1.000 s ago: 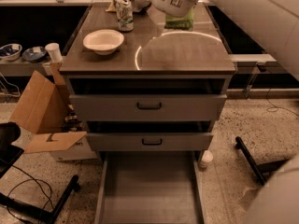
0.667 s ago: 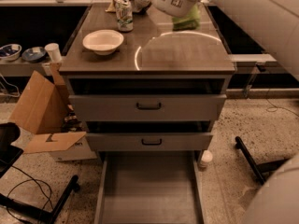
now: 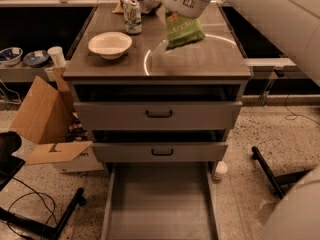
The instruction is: Pick green jalapeno chip bag from bottom drawer and place on counter
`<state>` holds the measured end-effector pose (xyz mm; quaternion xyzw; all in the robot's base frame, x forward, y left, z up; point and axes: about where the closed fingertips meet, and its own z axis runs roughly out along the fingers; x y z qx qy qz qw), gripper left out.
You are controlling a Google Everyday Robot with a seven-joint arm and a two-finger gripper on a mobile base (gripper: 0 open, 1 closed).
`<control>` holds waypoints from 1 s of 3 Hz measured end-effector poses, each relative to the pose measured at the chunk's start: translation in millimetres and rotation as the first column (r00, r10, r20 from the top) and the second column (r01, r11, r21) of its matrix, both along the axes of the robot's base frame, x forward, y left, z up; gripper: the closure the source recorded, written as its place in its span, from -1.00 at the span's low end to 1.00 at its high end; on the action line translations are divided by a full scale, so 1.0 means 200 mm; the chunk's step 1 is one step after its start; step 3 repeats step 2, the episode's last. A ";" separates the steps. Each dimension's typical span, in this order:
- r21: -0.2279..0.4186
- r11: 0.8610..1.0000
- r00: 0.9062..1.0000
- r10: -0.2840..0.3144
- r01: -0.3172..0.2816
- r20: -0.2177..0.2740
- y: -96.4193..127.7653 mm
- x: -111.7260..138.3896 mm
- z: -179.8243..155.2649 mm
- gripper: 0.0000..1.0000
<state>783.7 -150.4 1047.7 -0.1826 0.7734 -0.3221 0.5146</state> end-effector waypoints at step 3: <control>0.000 1.000 1.000 0.000 0.000 0.000 0.00 0.00 0.00 -1.00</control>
Offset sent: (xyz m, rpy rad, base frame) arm 0.0000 0.0000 0.0000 0.0000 0.0000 0.0000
